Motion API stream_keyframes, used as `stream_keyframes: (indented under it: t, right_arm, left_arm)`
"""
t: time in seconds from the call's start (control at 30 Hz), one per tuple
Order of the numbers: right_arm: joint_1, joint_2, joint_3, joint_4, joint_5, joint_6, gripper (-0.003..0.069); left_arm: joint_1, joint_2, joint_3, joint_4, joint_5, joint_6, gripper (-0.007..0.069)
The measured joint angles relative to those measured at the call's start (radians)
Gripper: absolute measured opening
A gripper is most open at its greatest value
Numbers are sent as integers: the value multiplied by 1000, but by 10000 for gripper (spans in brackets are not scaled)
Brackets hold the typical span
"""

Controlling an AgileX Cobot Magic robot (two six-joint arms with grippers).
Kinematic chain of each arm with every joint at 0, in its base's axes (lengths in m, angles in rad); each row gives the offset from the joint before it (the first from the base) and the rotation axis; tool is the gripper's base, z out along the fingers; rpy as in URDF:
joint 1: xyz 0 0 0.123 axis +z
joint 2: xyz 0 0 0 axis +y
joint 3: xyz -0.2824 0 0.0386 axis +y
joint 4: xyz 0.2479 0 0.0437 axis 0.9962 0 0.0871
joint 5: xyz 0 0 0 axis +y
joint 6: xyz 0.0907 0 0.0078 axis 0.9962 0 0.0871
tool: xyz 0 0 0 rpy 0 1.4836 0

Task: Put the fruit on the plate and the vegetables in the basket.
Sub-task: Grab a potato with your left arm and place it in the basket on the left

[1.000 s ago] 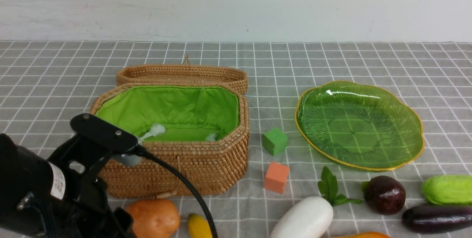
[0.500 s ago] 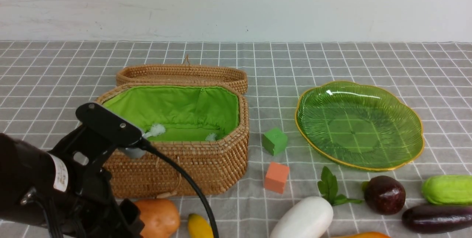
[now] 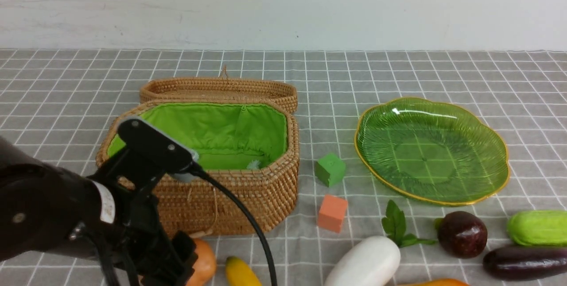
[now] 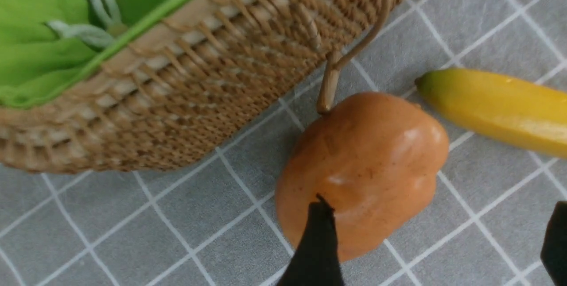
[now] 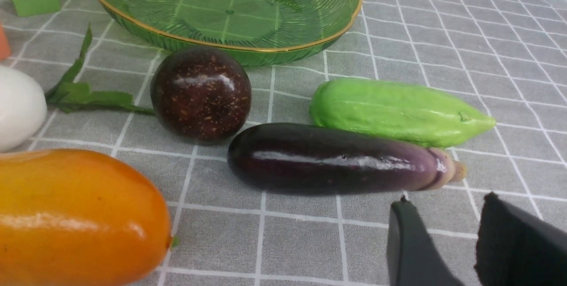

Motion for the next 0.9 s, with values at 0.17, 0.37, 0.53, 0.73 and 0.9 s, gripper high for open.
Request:
stream_keyframes:
  t: [0.17,0.37,0.53,0.73,0.9]
  right_arm:
    - [0,0,0,0,0,0,241]
    - [0,0,0,0,0,0,241]
    - [0,0,0,0,0,0,241]
    - [0,0,0,0,0,0,241]
    - [0,0,0,0,0,0,241]
  left_arm:
    - [0,121,0,57,-39,0,597]
    - [0,233,-6,93,-58,4,563]
    - [0,250,-16,97,-69,3,544]
    - [0,251,-20,97,-61,1,523]
    - [0,251,-21,95,-44,1,521]
